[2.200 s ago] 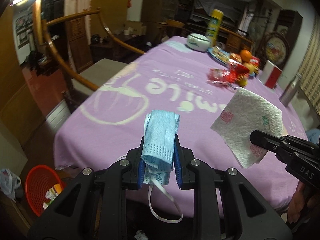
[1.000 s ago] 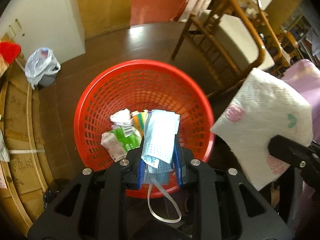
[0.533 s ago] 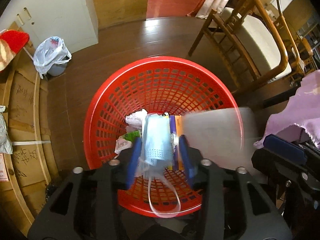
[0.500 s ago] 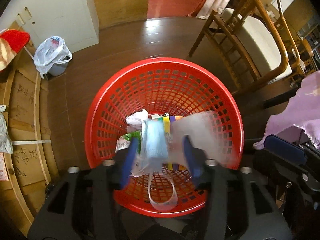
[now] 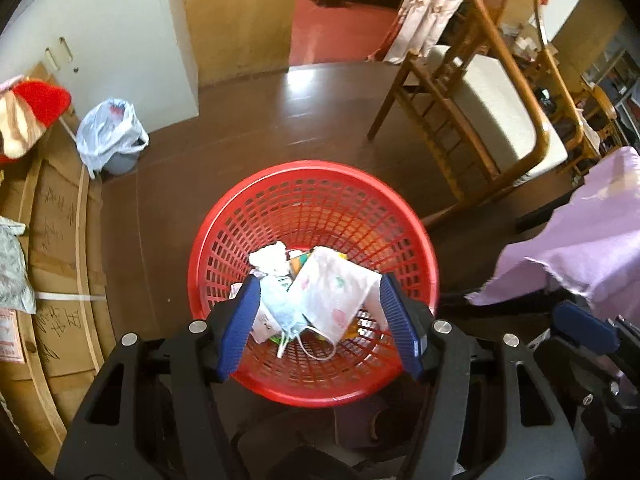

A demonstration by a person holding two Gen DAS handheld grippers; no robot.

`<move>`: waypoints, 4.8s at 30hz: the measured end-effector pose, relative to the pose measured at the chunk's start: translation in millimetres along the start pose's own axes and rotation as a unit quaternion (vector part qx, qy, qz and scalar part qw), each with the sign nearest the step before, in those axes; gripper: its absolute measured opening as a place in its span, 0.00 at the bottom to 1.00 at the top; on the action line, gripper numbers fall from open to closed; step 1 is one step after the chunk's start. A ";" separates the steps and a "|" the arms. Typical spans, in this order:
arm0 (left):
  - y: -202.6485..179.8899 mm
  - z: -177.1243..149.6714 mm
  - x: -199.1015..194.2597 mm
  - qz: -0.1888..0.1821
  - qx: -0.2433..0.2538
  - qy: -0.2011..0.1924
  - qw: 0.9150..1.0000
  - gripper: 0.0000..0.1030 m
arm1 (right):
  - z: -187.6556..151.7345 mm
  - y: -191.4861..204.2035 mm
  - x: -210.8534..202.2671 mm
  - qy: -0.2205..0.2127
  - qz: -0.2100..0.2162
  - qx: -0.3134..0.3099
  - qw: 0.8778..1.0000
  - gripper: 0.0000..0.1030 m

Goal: Collect trash
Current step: 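Bring both open tools back over the table toward the remaining trash, then close the left tool on the red-wrapped bread bag, then grasp the red mesh net with the right tool while the left tool holds the bread bag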

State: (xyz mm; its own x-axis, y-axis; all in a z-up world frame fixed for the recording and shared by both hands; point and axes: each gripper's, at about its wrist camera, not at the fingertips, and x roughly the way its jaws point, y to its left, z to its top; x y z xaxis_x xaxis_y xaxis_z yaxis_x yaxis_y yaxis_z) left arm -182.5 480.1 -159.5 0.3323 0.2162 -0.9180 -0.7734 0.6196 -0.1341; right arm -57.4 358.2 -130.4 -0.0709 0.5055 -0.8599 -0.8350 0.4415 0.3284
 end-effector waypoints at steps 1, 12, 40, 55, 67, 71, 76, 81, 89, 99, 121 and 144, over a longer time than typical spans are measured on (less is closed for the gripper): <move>-2.4 -0.6 -4.2 0.000 0.001 -0.004 1.000 0.60 | -3.2 -0.9 -6.5 -0.005 -0.002 0.000 1.000 0.48; -76.3 -15.8 -75.0 -0.031 0.074 -0.064 0.995 0.66 | -57.7 -25.5 -123.7 -0.092 -0.076 0.010 0.993 0.74; -361.0 -132.2 -163.3 -0.129 0.376 -0.115 0.910 0.78 | -241.6 -217.9 -360.6 -0.259 -0.244 0.273 0.894 0.91; -484.5 -159.2 -178.2 -0.174 0.445 -0.132 0.868 0.83 | -270.4 -300.3 -394.1 -0.252 -0.292 0.350 0.853 0.91; -560.5 -163.9 -140.6 -0.156 0.480 -0.109 0.857 0.85 | -318.5 -357.6 -403.5 -0.267 -0.278 0.434 0.814 0.91; -590.3 -161.2 -131.9 -0.159 0.488 -0.123 0.849 0.86 | -331.5 -369.4 -407.1 -0.272 -0.273 0.460 0.800 0.91; -627.7 -150.6 -119.6 -0.156 0.500 -0.127 0.843 0.88 | -336.0 -376.5 -405.1 -0.268 -0.272 0.470 0.796 0.91; -649.3 -136.4 -101.7 -0.154 0.500 -0.118 0.844 0.88 | -336.2 -385.9 -396.2 -0.254 -0.255 0.481 0.800 0.92; -663.0 -123.1 -71.9 -0.172 0.494 -0.080 0.849 0.85 | -335.2 -390.5 -391.7 -0.246 -0.250 0.484 0.802 0.92; -637.4 -120.4 -95.2 -0.222 0.479 -0.060 0.847 0.59 | -336.0 -391.3 -389.0 -0.246 -0.241 0.489 0.802 0.92; -480.9 -113.7 -118.6 -0.246 0.437 -0.052 0.864 0.59 | -254.4 -381.7 -362.5 -0.199 -0.276 0.377 0.861 0.91; -428.7 -79.9 -123.4 -0.232 0.372 -0.053 0.897 0.59 | -149.2 -438.6 -308.8 -0.152 -0.290 0.270 0.906 0.34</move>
State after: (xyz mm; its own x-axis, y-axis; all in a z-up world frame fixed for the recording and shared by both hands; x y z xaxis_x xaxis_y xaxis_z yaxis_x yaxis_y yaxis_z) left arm 64.9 127.5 -18.5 0.6050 -0.1486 -0.7822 0.0224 0.9852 -0.1699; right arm 249.3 -102.2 -67.2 0.5164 0.2180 -0.8281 -0.2901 0.9544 0.0704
